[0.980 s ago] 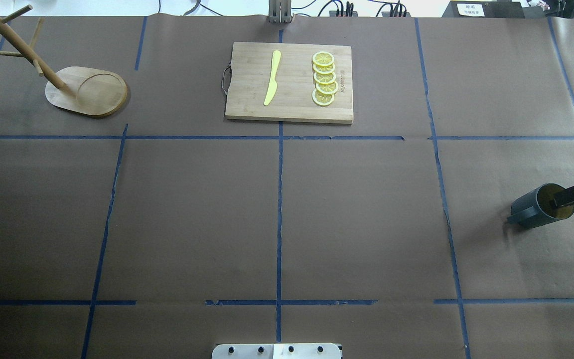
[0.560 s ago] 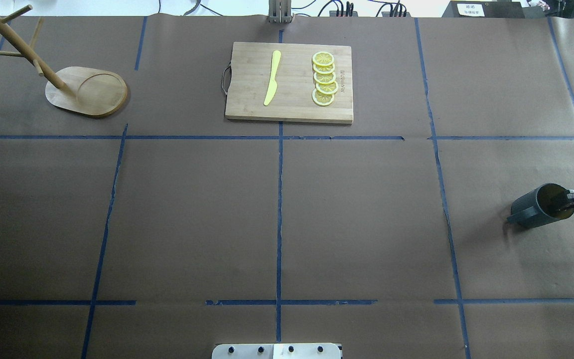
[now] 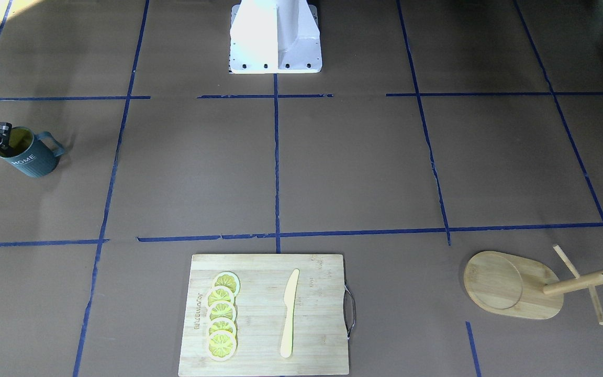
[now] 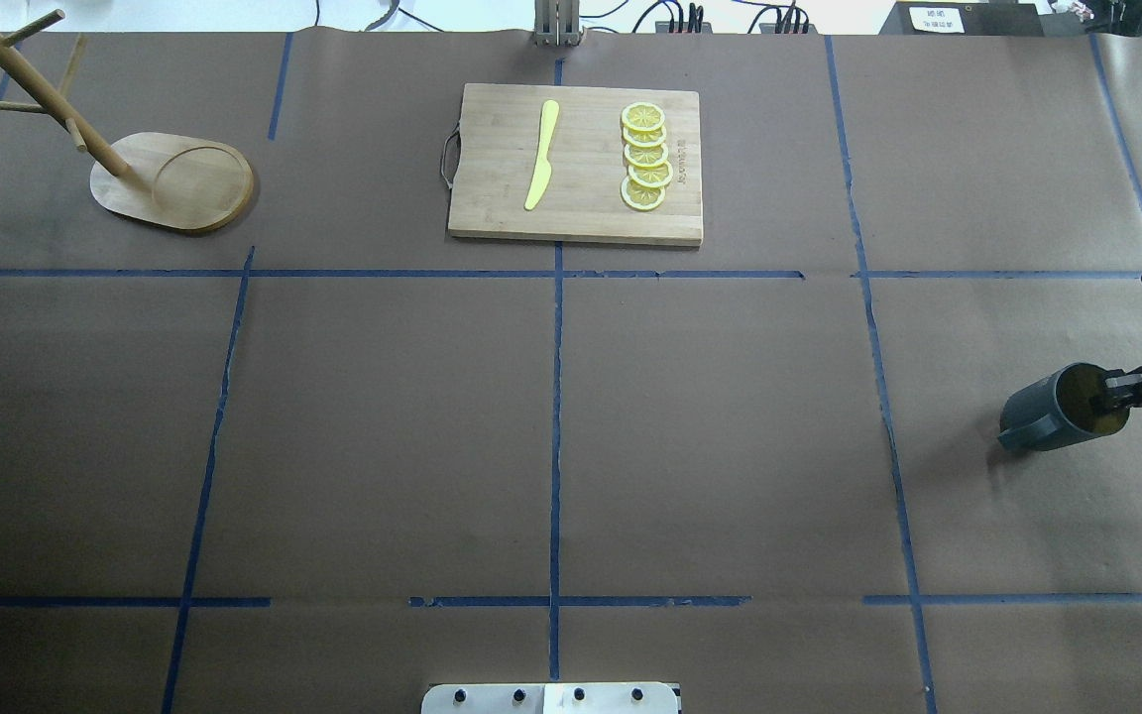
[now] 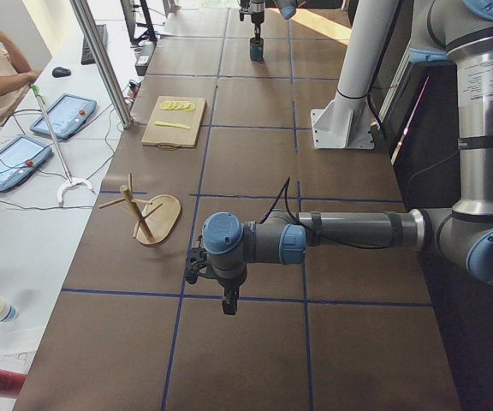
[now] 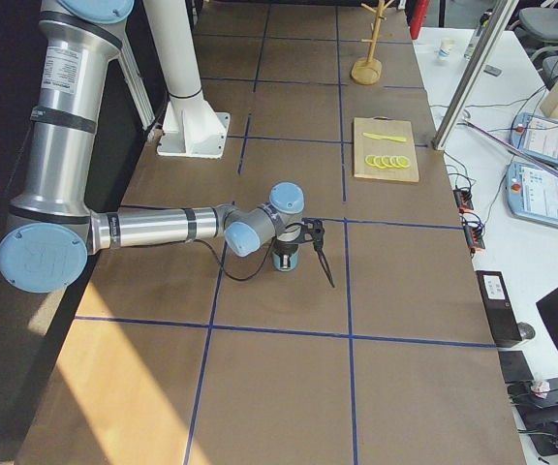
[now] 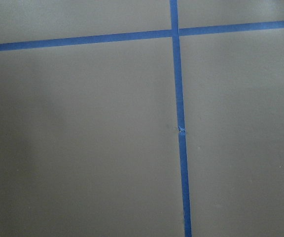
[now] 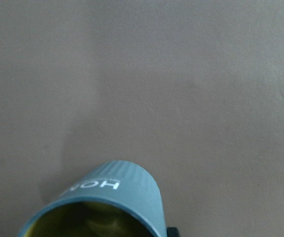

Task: Hang cup on storage rack
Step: 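Lower the right gripper onto the teal mug rim and grasp it, then carry the teal mug with the right gripper to the table center and release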

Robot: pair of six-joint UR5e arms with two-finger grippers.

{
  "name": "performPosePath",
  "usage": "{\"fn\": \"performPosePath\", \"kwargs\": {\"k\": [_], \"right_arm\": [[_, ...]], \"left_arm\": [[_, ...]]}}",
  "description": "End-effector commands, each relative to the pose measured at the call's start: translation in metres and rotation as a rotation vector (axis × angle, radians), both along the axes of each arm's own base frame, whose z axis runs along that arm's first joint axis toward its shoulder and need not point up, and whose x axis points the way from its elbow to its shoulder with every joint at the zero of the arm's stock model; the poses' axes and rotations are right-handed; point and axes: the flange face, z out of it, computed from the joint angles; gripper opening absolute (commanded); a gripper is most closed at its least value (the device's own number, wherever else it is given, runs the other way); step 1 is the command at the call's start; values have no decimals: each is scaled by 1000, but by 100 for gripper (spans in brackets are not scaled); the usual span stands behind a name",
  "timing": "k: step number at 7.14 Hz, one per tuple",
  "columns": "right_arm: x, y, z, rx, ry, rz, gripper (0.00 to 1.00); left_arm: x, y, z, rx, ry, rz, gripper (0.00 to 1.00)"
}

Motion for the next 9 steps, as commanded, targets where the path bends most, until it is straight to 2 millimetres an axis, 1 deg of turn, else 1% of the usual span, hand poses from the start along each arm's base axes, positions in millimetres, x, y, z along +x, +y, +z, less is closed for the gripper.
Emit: {"fn": "performPosePath", "kwargs": {"k": [1, 2, 3, 4, 5, 6, 7, 8, 9], "right_arm": [[-17, -23, -47, 8, -58, 48, 2], [-55, -34, -85, -14, -107, 68, 2], [-103, -40, -131, -31, -162, 74, 2], [-141, -44, -171, -77, -190, 91, 2], [-187, -52, -225, -104, -174, 108, 3], [-242, -47, -284, -105, -123, 116, 3], [-287, -37, -329, -104, -74, 143, 3], [-321, -30, -365, -115, -67, 147, 3], [-351, -28, -389, -99, -73, 131, 3]], "left_arm": [[0, 0, 0, 0, 0, 0, 100], [0, 0, 0, 0, 0, 0, 100], [-1, 0, 0, 0, 0, -1, 100], [0, 1, 1, -3, 0, 0, 100], [0, 0, 0, -2, 0, 0, 100], [0, 0, 0, 0, 0, 0, 100], [0, 0, 1, -2, 0, 0, 100], [0, 0, 2, -5, 0, 0, 100], [0, 0, 2, -3, 0, 0, 100]]}}
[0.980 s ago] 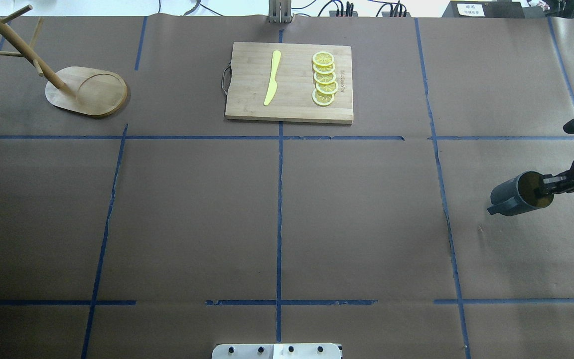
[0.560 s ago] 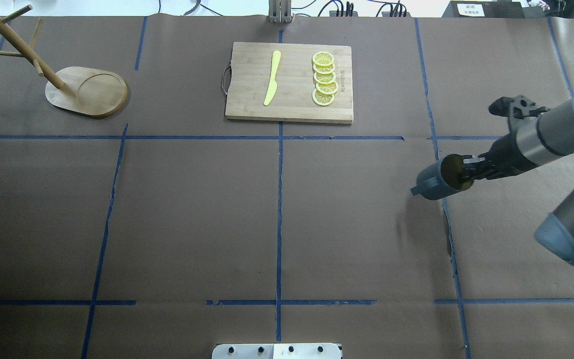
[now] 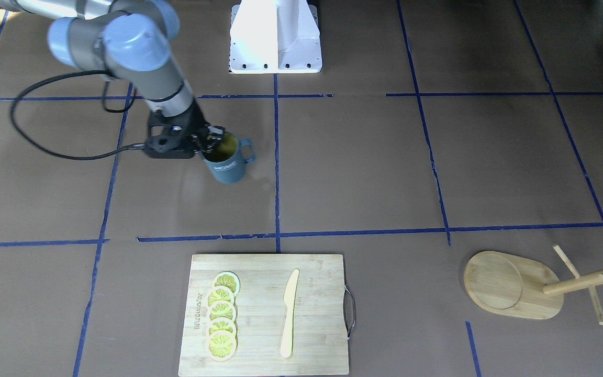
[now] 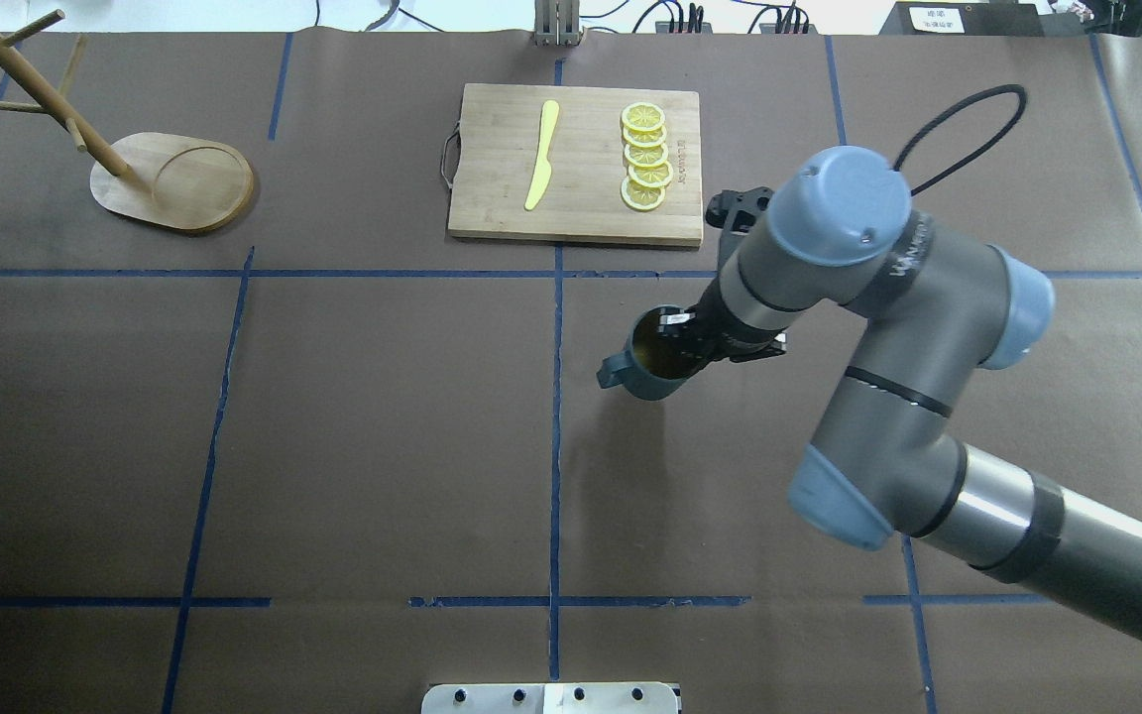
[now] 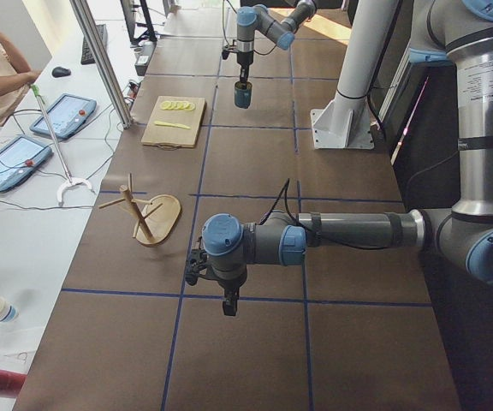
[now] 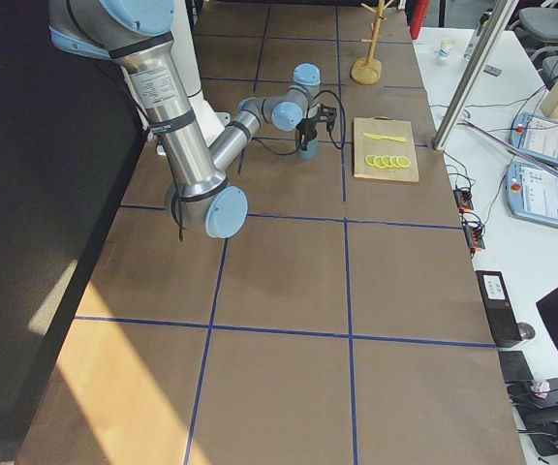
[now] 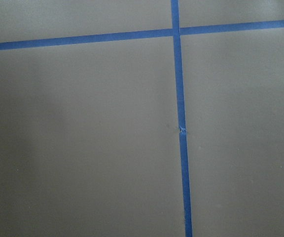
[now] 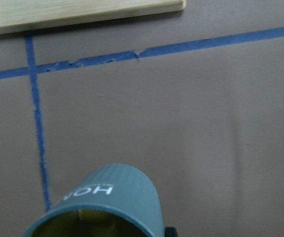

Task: Hang cup on storage rack
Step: 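Carry the teal mug with the right gripper to the table center and release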

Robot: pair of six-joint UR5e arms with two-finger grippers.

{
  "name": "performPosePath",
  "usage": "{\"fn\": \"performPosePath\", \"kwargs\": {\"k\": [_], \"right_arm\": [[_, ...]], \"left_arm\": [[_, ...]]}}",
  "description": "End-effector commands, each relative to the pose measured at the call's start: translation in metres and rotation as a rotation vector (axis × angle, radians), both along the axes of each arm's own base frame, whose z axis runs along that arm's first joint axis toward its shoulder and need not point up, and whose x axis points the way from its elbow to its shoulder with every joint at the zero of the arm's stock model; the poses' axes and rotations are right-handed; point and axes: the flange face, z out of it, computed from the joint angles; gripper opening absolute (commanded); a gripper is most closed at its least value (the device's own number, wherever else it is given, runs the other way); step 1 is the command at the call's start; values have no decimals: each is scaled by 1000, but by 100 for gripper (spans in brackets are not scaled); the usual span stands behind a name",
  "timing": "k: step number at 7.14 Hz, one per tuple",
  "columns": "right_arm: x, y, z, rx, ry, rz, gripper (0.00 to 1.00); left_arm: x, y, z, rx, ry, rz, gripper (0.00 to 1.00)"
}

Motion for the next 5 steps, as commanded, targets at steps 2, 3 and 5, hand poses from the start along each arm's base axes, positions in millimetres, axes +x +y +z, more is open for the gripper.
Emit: {"fn": "performPosePath", "kwargs": {"k": [2, 3, 5], "right_arm": [[-92, 17, -52, 49, 52, -8, 4], [-100, 23, -50, 51, 56, -25, 18], [-107, 29, -47, 61, 67, -22, 100]], "left_arm": [[0, 0, 1, -2, 0, 0, 100], [0, 0, 2, -3, 0, 0, 100], [0, 0, 1, -2, 0, 0, 100]]}}
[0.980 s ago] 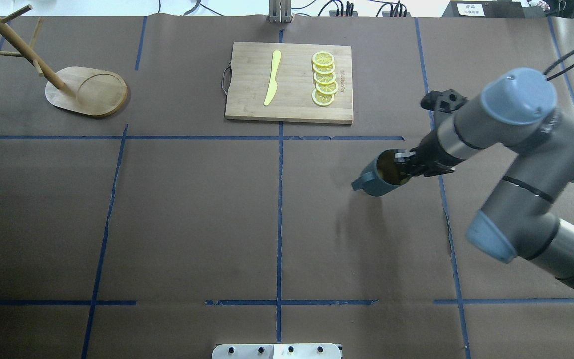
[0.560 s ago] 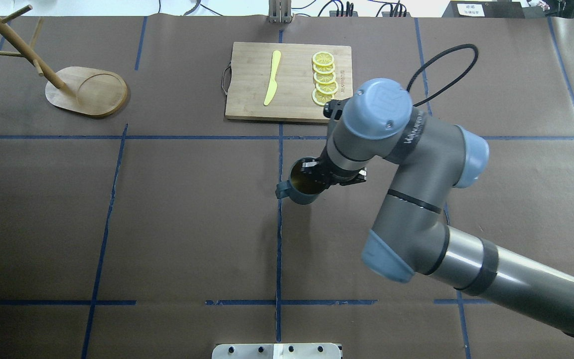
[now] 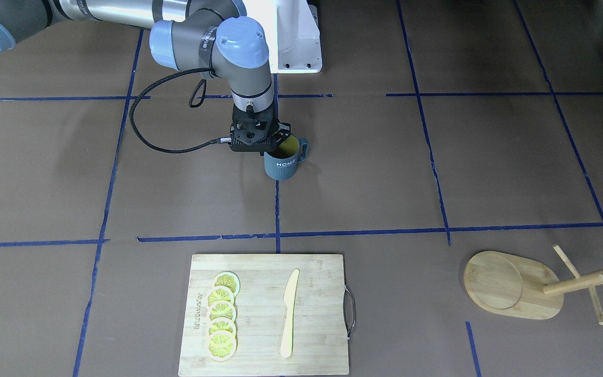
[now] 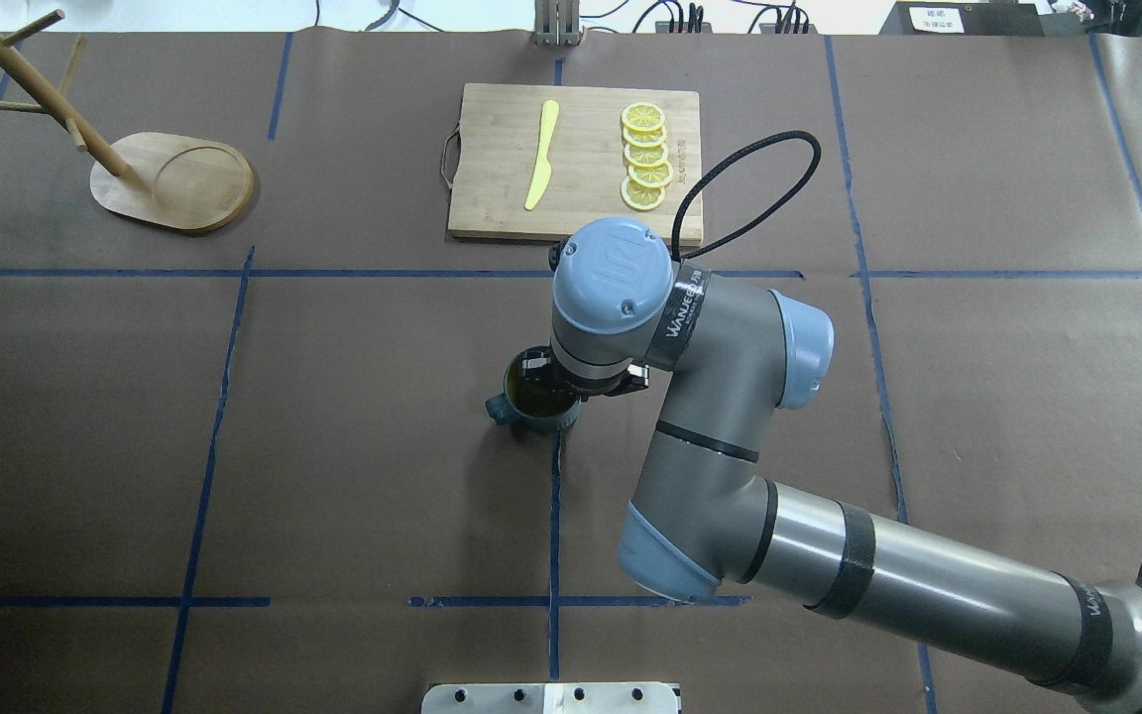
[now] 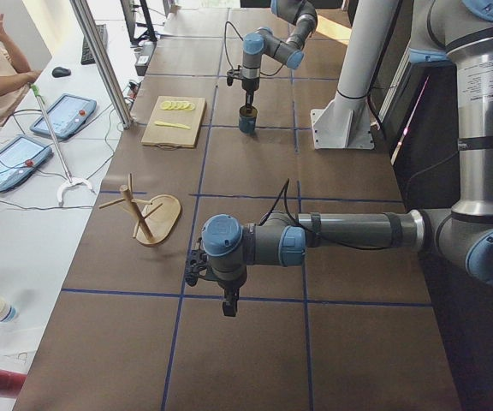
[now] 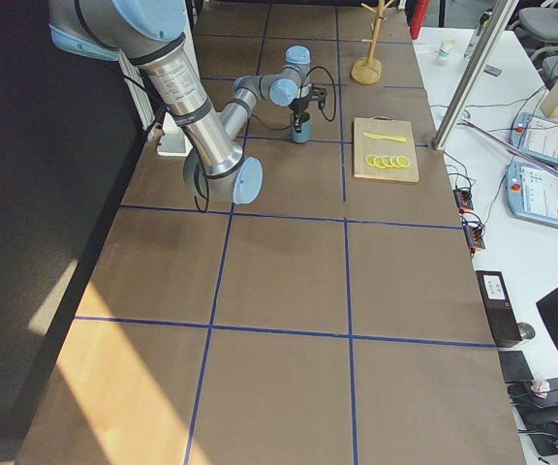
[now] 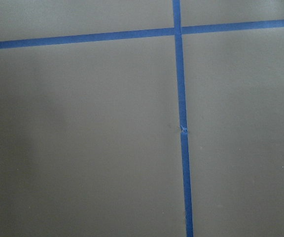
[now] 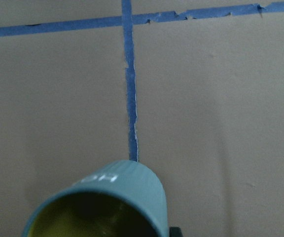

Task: Hang cup on storage rack
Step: 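Carry the teal mug with the right gripper to the table center and release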

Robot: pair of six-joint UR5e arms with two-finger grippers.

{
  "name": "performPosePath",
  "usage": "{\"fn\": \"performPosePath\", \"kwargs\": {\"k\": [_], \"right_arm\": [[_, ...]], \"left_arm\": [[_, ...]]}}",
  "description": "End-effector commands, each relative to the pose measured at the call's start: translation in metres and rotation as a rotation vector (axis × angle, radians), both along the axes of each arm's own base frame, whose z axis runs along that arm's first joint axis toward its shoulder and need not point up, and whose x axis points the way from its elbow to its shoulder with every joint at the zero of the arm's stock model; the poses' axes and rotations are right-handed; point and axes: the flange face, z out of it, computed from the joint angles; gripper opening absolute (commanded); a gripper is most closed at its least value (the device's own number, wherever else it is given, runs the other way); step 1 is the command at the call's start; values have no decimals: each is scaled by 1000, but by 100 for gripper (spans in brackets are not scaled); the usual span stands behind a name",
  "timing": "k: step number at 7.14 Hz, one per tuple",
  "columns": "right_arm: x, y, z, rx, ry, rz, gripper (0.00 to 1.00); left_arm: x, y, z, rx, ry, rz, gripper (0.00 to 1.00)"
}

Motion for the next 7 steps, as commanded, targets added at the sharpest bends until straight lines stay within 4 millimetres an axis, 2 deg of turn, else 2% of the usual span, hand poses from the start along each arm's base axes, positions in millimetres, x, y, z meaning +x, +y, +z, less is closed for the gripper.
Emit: {"fn": "performPosePath", "kwargs": {"k": [1, 2, 4, 5, 6, 7], "right_arm": [[-2, 4, -3, 12, -1, -5, 100], [8, -1, -15, 19, -22, 1, 100], [75, -46, -38, -38, -89, 12, 100], [108, -72, -36, -18, -61, 6, 100], [153, -109, -14, 3, -27, -38, 100], [219, -150, 29, 45, -23, -111, 100]], "left_arm": [[0, 0, 0, 1, 0, 0, 100], [0, 0, 0, 1, 0, 0, 100], [0, -1, -2, 6, 0, 0, 100], [0, -2, -6, 13, -3, 0, 100], [0, -2, -7, 16, -5, 0, 100], [0, -2, -7, 17, -5, 0, 100]]}}
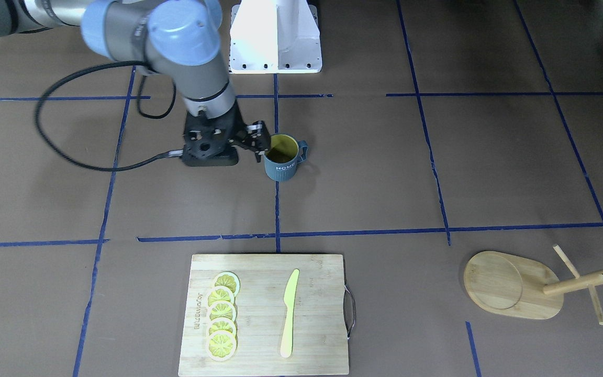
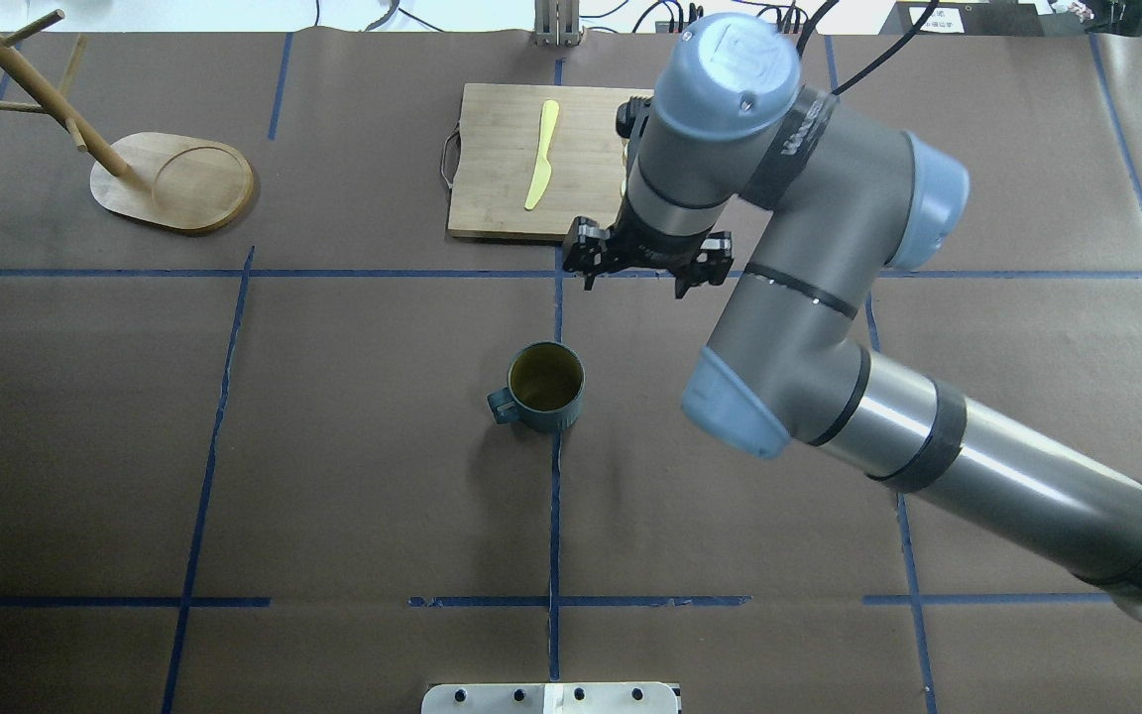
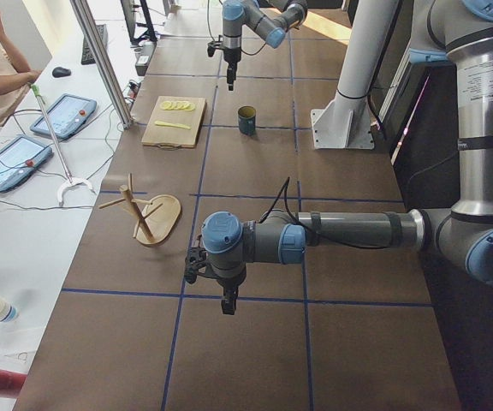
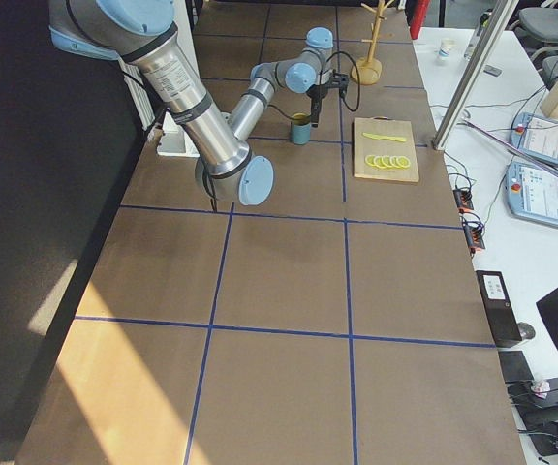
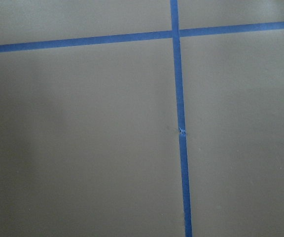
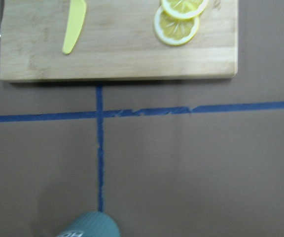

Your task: Hang cup on storage rack

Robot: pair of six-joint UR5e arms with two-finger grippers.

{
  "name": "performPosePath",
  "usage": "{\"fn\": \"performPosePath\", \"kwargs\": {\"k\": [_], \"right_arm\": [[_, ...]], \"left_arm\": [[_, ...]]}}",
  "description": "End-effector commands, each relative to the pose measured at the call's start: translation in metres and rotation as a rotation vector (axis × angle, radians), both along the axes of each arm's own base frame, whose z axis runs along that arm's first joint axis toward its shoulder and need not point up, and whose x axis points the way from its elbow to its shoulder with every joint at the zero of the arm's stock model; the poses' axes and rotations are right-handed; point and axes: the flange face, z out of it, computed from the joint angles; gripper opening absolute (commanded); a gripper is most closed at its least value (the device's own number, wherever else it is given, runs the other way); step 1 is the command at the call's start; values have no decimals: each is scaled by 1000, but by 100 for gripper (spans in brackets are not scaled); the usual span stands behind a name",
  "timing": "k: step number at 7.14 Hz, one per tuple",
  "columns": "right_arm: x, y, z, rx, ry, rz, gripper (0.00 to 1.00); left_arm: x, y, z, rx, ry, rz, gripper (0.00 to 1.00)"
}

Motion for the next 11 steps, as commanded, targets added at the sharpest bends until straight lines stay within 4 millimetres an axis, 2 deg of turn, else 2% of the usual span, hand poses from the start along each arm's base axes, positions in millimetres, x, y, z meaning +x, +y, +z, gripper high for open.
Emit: {"fn": "performPosePath", "kwargs": {"k": [1, 2, 3, 4, 5, 6, 7, 8, 9, 10, 11], "right_arm": [[134, -71, 86, 73, 20, -103, 100], [190, -85, 144, 146, 66, -161, 100], [243, -83, 208, 198, 101, -238, 100], [292, -70, 269, 216, 105, -300, 100], [340, -51, 318, 215, 99, -326, 100], [380, -17, 369, 201, 108, -352, 100], [422, 9, 407, 173, 118, -336, 100], [453, 46, 447, 88, 126, -290, 100], [470, 76, 477, 19, 127, -261, 100], [495, 104, 494, -4, 126, -211, 100], [497, 123, 503, 42, 131, -194, 100]], "left_arm": [[0, -3, -3, 8, -1, 0, 100], [1, -7, -8, 25, 0, -2, 100], [1, -12, -14, 50, 5, -5, 100], [2, -17, -18, 108, 8, -4, 100], [2, -19, -16, 154, 6, -3, 100], [2, -23, -22, 203, 8, -7, 100], [8, -28, -27, 221, 15, 8, 100], [10, -29, -31, 246, 21, 19, 100], [10, -30, -32, 262, 22, 18, 100], [14, -31, -38, 276, 31, 26, 100], [25, -32, -52, 356, 99, 47, 100]]}}
